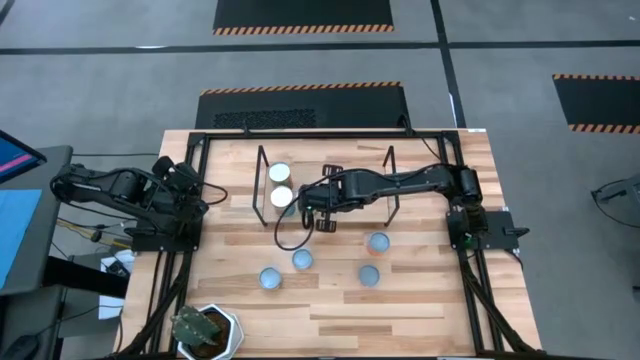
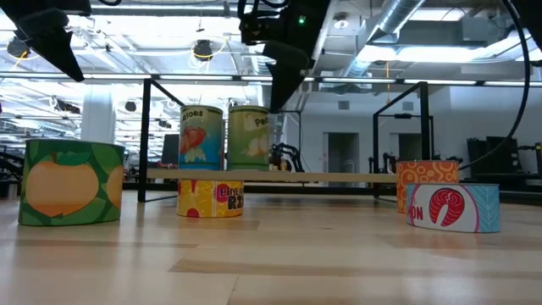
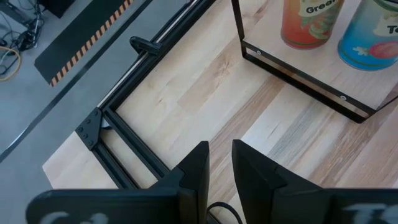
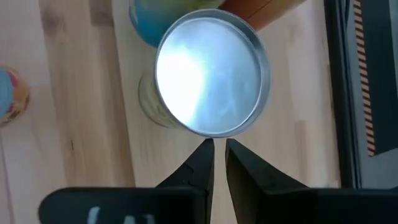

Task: Pick and place cans onto a shelf
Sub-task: Adjust the canned goods on the shelf

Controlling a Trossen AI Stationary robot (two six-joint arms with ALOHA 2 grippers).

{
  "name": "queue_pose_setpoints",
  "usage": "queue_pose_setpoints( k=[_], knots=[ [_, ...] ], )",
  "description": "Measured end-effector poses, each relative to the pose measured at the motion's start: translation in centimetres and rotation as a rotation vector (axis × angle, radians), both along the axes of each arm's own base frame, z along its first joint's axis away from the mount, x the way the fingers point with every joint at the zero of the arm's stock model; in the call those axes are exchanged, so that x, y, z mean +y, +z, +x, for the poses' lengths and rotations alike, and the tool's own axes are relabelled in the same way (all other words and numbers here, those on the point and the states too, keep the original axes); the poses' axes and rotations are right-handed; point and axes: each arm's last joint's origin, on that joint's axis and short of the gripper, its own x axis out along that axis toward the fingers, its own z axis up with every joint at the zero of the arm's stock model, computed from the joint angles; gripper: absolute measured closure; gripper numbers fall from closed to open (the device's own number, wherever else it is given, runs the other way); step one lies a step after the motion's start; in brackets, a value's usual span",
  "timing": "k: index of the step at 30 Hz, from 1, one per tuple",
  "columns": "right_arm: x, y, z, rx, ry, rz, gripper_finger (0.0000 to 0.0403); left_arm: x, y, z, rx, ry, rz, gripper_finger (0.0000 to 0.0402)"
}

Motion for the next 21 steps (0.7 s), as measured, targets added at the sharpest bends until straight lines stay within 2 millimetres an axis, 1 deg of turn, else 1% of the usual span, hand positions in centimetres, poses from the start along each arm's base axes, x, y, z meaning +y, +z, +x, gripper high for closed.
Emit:
queue_pose_setpoints(
  k=[6, 21],
  knots=[
    [0.01, 0.16, 0.44, -0.045, 0.017, 0.015, 0.0338, 0.0, 0.0, -0.01, 0.0, 0.0, 0.0, 0.0341],
    [0.02, 0.29, 0.73, -0.07, 0.033, 0.008, 0.0338, 0.0, 0.0, 0.0, 0.0, 0.0, -0.001, 0.0341]
  ],
)
